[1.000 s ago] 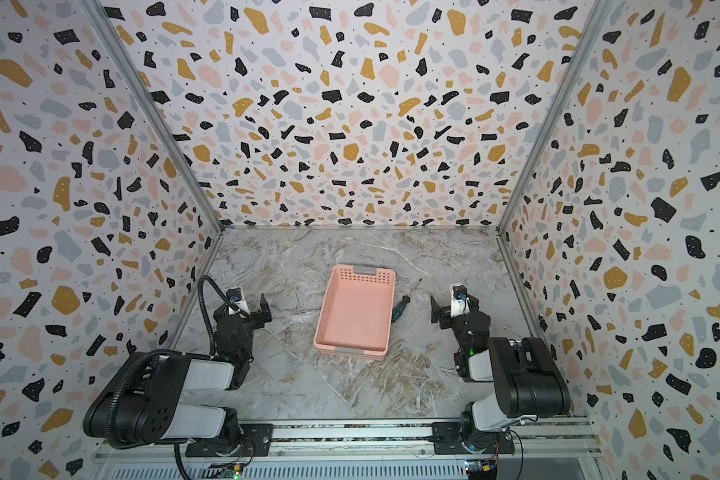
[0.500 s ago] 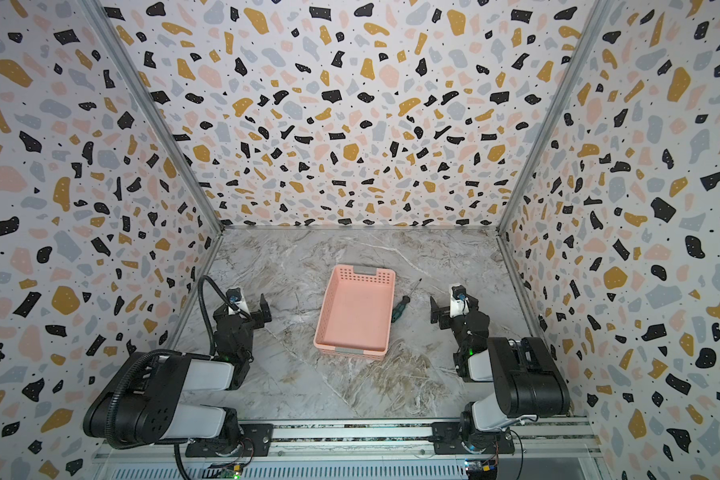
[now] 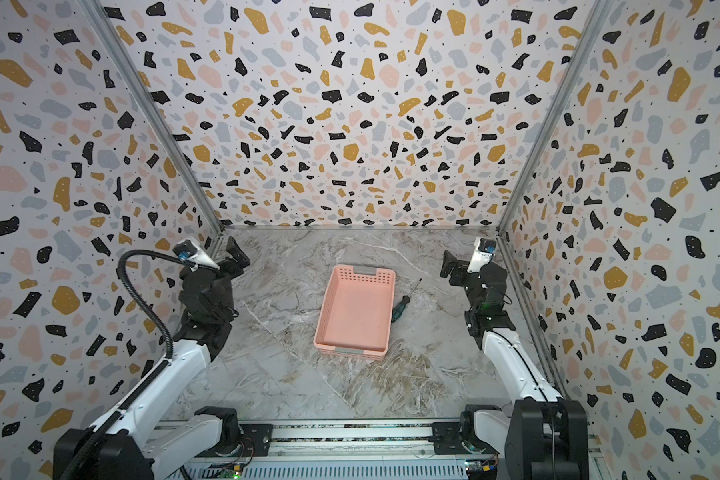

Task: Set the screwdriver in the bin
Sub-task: 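Reach the right gripper down to the screwdriver handle and close on it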

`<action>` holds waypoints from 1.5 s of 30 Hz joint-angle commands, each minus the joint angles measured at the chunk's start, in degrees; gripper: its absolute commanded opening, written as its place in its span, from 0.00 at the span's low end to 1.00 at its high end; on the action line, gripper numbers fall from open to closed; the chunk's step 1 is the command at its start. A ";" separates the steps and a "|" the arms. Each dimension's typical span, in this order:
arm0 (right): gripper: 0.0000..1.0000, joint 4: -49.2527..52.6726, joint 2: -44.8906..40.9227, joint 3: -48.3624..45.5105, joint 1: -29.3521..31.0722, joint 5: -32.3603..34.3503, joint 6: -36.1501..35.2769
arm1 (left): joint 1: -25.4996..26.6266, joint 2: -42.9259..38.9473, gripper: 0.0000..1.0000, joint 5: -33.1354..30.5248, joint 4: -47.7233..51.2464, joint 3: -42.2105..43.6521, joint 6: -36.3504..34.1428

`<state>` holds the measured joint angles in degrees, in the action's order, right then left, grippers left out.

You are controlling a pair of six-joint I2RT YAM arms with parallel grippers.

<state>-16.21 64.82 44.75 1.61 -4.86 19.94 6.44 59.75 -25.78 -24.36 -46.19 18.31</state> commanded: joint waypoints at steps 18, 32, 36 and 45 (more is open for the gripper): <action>1.00 40.78 18.28 14.20 18.89 7.46 36.34 | 0.68 4.00 0.99 15.18 17.36 -9.75 -1.11; 0.72 41.48 34.31 21.36 21.10 8.43 39.00 | 0.68 3.27 0.99 15.37 17.41 -8.96 -0.70; 0.67 42.96 37.86 24.07 21.17 8.10 38.97 | 0.60 3.40 1.00 14.97 17.51 -9.24 -0.65; 0.56 42.81 42.12 25.99 21.86 8.08 39.57 | 0.59 3.10 1.00 13.53 18.03 -9.00 -0.90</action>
<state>24.34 106.96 68.86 22.85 2.39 58.74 6.87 63.94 -11.27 -5.10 -55.31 18.17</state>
